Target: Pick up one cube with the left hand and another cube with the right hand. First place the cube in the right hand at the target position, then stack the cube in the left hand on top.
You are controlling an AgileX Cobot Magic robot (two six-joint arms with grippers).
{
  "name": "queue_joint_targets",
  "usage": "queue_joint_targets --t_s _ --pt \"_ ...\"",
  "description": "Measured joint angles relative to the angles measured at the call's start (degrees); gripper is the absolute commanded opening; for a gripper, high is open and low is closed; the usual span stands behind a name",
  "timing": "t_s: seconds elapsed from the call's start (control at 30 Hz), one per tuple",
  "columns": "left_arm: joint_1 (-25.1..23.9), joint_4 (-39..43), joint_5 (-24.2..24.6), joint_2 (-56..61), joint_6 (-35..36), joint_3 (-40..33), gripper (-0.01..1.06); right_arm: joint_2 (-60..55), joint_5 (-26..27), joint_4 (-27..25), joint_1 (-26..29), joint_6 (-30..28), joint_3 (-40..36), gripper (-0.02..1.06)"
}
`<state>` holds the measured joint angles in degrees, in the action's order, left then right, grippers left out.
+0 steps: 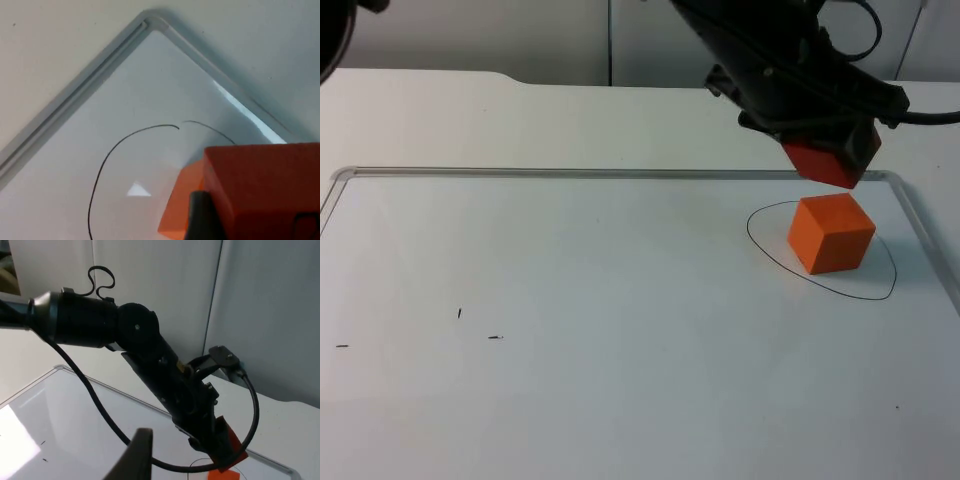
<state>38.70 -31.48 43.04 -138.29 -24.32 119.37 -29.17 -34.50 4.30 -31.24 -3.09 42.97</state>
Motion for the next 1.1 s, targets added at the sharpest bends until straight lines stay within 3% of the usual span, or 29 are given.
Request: queue_joint_targets --t_s 0.23,0.37,0.6,0.87,1.1 --pt "1.12 -4.59 -1.6 -1.0 -11.46 0.0 0.0 0.0 0.0 0.0 0.0 0.1 0.0 0.94" --pt "1.95 -7.71 -5.7 -1.27 -15.69 -1.12 0.0 0.0 -0.23 0.0 0.0 0.1 0.0 0.94" --pt "1.98 -19.82 -9.34 -1.27 -29.21 -2.06 0.0 0.0 -0.56 0.0 0.0 0.1 0.0 0.94" --pt "1.71 -22.57 -9.82 -1.27 -30.86 -4.95 0.0 0.0 -0.56 0.0 0.0 0.1 0.0 0.94" --pt "0.81 -22.14 -7.44 -1.36 -29.97 -8.66 0.0 0.0 -0.81 0.0 0.0 0.1 0.0 0.94"
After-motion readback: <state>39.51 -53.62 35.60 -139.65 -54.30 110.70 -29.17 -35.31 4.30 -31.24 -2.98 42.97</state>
